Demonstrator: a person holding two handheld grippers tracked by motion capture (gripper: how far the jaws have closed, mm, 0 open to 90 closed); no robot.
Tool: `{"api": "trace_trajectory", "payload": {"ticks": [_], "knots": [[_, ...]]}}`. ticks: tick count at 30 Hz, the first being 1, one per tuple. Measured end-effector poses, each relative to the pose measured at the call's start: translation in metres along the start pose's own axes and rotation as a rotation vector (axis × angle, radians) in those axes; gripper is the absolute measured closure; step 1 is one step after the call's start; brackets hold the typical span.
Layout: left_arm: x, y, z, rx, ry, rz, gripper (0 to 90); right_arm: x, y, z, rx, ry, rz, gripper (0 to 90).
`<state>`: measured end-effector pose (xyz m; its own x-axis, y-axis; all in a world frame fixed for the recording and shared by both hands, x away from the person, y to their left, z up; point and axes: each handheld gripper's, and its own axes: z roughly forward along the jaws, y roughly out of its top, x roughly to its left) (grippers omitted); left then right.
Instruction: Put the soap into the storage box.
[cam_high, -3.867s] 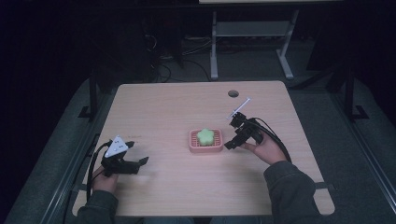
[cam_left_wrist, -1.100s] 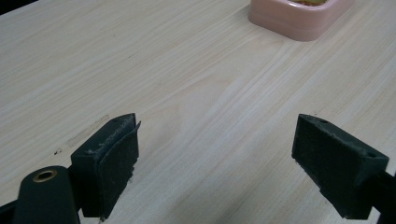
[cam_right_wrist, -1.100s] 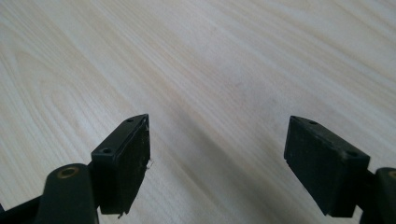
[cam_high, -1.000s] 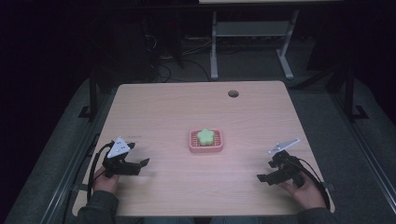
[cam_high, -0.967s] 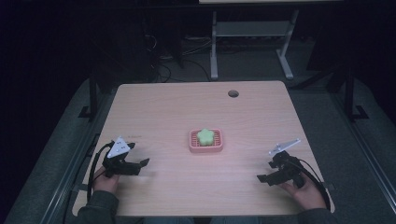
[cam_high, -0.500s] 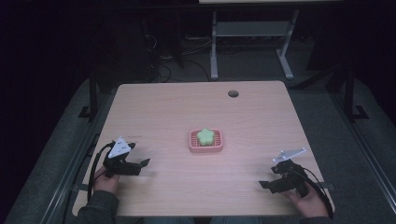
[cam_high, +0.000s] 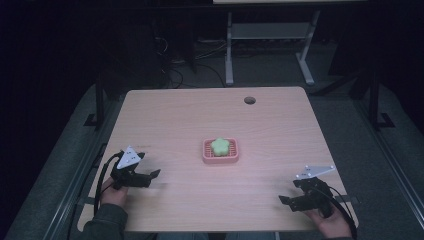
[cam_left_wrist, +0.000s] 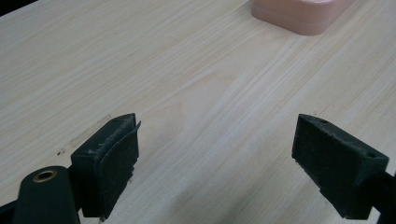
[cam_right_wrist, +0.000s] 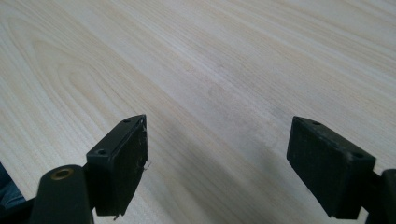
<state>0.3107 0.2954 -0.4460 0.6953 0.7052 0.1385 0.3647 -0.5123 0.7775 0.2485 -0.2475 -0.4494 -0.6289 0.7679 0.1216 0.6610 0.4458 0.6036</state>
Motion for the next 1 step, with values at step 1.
{"api": "trace_trajectory", "payload": {"ticks": [1], "knots": [[-0.0001, 0.0000, 0.0001, -0.001, 0.001, -0.001, 14.4, 0.0000, 0.0000, 0.0000, 0.000, 0.000, 0.000, 20.2]]}}
